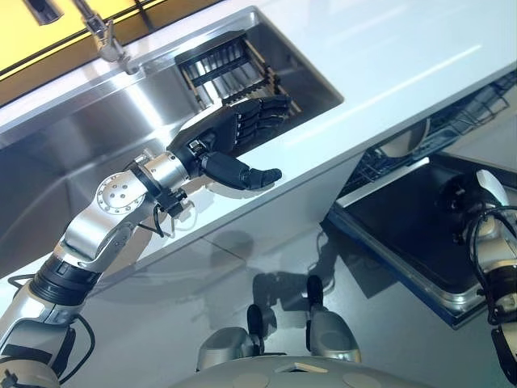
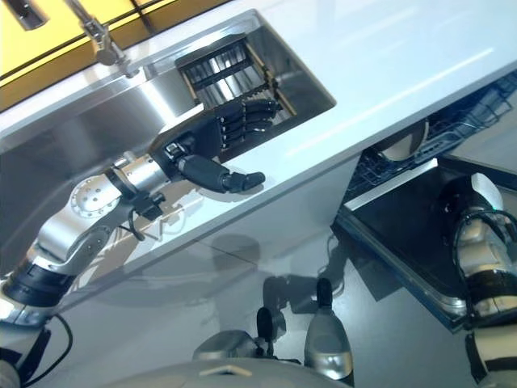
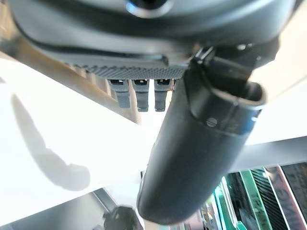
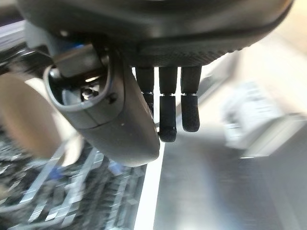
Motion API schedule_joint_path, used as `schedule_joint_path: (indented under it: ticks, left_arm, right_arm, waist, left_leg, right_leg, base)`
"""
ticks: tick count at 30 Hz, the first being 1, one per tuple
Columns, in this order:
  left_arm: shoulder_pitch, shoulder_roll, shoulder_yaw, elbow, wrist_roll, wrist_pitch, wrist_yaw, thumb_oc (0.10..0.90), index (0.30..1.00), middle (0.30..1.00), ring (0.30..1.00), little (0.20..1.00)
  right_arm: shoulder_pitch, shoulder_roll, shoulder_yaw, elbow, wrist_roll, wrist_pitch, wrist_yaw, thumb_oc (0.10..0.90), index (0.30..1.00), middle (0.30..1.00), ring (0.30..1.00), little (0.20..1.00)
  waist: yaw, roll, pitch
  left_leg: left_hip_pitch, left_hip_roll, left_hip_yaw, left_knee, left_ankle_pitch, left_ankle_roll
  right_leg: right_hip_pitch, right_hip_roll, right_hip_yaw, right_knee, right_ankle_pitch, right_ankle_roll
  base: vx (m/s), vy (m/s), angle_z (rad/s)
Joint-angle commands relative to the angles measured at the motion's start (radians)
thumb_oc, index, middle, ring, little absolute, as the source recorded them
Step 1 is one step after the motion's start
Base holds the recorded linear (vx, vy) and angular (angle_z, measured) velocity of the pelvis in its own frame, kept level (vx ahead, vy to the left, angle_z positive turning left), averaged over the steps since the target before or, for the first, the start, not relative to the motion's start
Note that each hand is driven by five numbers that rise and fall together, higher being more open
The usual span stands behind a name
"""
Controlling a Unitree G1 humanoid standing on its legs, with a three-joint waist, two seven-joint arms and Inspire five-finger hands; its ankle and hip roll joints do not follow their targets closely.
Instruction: Pick up plates and place into dishwasher.
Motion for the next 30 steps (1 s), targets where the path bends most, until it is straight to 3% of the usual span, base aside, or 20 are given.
schedule_joint_path:
  ticks: [1,3,10,14,22,28,29,30]
  left_arm:
    - [0.014,-0.001,0.067,-0.047,-0.052,-0.121,-0.015,0.800,0.900,0.900,0.900,0.900]
    - [0.020,-0.003,0.073,-0.048,-0.051,-0.122,-0.021,0.800,0.900,0.900,0.900,0.900]
    - [0.086,0.008,0.137,-0.054,-0.042,-0.106,-0.066,0.800,0.900,0.900,0.900,0.900]
    - [0.085,0.004,0.134,-0.052,-0.030,-0.098,-0.074,0.800,0.900,0.900,0.900,0.900]
    - [0.053,0.002,0.095,-0.061,-0.026,-0.094,-0.079,0.800,0.900,0.900,0.900,0.900]
    - [0.031,-0.003,0.057,-0.081,-0.016,-0.084,-0.089,0.800,0.900,0.900,0.900,0.900]
    - [0.022,-0.005,0.038,-0.083,-0.009,-0.086,-0.086,0.800,0.900,0.900,0.900,0.900]
    - [0.021,-0.006,0.037,-0.082,-0.007,-0.086,-0.086,0.800,0.900,0.900,0.900,0.900]
  right_arm:
    - [0.056,-0.097,-0.051,-0.032,-0.050,-0.057,-0.019,0.100,0.300,0.300,0.300,0.200]
    - [0.071,-0.097,-0.067,-0.037,-0.051,-0.062,-0.021,0.100,0.300,0.300,0.300,0.200]
    - [0.283,-0.061,-0.301,-0.129,-0.026,-0.085,-0.055,0.100,0.300,0.300,0.300,0.200]
    - [0.322,-0.044,-0.339,-0.055,0.006,-0.062,-0.039,0.100,0.300,0.300,0.300,0.200]
    - [0.294,0.006,-0.264,0.127,0.062,-0.023,-0.052,0.100,0.300,0.300,0.300,0.200]
    - [0.237,0.027,-0.191,0.269,0.091,-0.049,-0.060,0.100,0.300,0.300,0.300,0.200]
    - [0.206,0.038,-0.155,0.313,0.107,-0.055,-0.062,0.100,0.300,0.300,0.300,0.200]
    - [0.201,0.039,-0.150,0.317,0.108,-0.054,-0.061,0.100,0.300,0.300,0.300,0.200]
  waist:
    - [-0.042,-0.026,-0.145]
    - [-0.049,-0.028,-0.147]
    - [-0.107,-0.041,-0.167]
    - [-0.121,-0.038,-0.171]
    - [-0.111,-0.009,-0.157]
    - [-0.086,0.020,-0.139]
    - [-0.077,0.040,-0.127]
    - [-0.078,0.042,-0.125]
  left_leg:
    - [-0.089,0.004,-0.028,0.001,0.027,0.021]
    - [-0.087,0.006,-0.022,0.001,0.026,0.021]
    - [-0.077,0.019,0.021,0.001,0.017,0.023]
    - [-0.079,0.022,0.036,0.001,0.015,0.022]
    - [-0.086,0.022,0.042,0.001,0.019,0.019]
    - [-0.098,0.017,0.027,0.001,0.027,0.016]
    - [-0.105,0.014,0.020,0.002,0.031,0.013]
    - [-0.105,0.014,0.019,0.002,0.032,0.012]
  right_leg:
    - [0.055,0.033,0.029,0.112,-0.141,0.019]
    - [0.054,0.034,0.032,0.115,-0.142,0.020]
    - [0.041,0.042,0.064,0.122,-0.139,0.033]
    - [0.031,0.042,0.077,0.116,-0.130,0.039]
    - [0.024,0.034,0.072,0.103,-0.118,0.041]
    - [0.019,0.024,0.050,0.103,-0.120,0.038]
    - [0.015,0.018,0.044,0.102,-0.122,0.035]
    - [0.015,0.017,0.044,0.102,-0.122,0.035]
  base:
    - [0.01,0.066,-0.21]
    - [0.00,0.066,-0.19]
    - [0.00,0.039,-0.21]
    - [-0.01,0.006,-0.13]
    - [-0.02,-0.035,-0.06]
    - [-0.03,-0.060,0.01]
    - [-0.05,-0.044,0.06]
    - [-0.05,-0.044,0.10]
